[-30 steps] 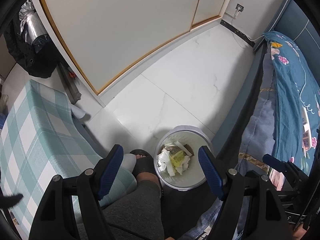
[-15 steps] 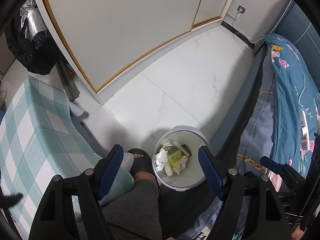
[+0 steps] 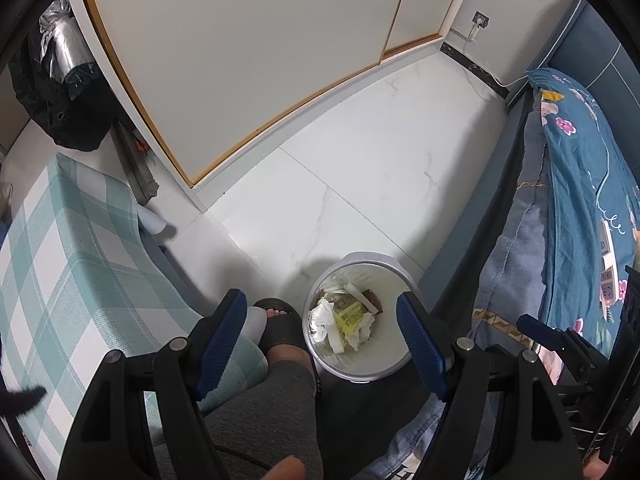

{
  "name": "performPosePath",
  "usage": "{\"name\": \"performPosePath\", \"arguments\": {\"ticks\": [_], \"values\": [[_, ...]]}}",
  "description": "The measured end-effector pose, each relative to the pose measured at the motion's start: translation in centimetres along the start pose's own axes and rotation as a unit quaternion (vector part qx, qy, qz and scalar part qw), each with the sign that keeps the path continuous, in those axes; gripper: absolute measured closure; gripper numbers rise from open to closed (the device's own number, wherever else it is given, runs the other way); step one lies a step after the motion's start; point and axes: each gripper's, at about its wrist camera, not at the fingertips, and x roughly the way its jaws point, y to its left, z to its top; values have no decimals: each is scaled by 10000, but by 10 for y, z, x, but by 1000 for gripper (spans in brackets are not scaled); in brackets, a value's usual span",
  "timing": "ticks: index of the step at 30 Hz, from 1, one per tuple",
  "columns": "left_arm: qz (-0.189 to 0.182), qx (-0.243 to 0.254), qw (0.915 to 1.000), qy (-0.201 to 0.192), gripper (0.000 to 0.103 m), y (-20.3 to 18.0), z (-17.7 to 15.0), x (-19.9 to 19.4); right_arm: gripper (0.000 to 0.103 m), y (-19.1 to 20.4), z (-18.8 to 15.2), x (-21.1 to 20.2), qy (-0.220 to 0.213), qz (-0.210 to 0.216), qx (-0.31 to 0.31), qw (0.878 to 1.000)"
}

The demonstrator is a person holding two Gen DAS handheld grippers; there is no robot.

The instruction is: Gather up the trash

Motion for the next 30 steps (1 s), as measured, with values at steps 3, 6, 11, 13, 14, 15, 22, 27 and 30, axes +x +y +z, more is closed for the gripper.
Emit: {"name": "performPosePath", "arguments": {"ticks": [3,6,11,13,14,15,22,27,30], "values": [[35,-11,10000,3,29,0,0,0,17,0,-1,0,0,-1,-25,10000],[50,-13,10000,-1,29,0,0,0,16,2,-3,0,13,11,-40,10000],[5,-65,10000,4,29,1,0,-1,16,4,-4,0,6,14,-77,10000],[33,-84,10000,37,29,2,0,0,16,4,-4,0,0,4,-54,10000],[17,-89,10000,36,29,2,0,0,16,4,-4,1,9,16,-29,10000],[-4,-88,10000,26,29,2,0,0,16,4,-3,1,12,31,-7,10000],[-18,-87,10000,30,29,1,0,0,16,5,-2,1,16,53,-27,10000],[-69,-222,9997,91,29,7,1,2,16,7,-3,2,73,83,4,9999],[-96,-264,9996,103,29,9,0,2,16,8,-4,1,52,63,-25,10000]]}}
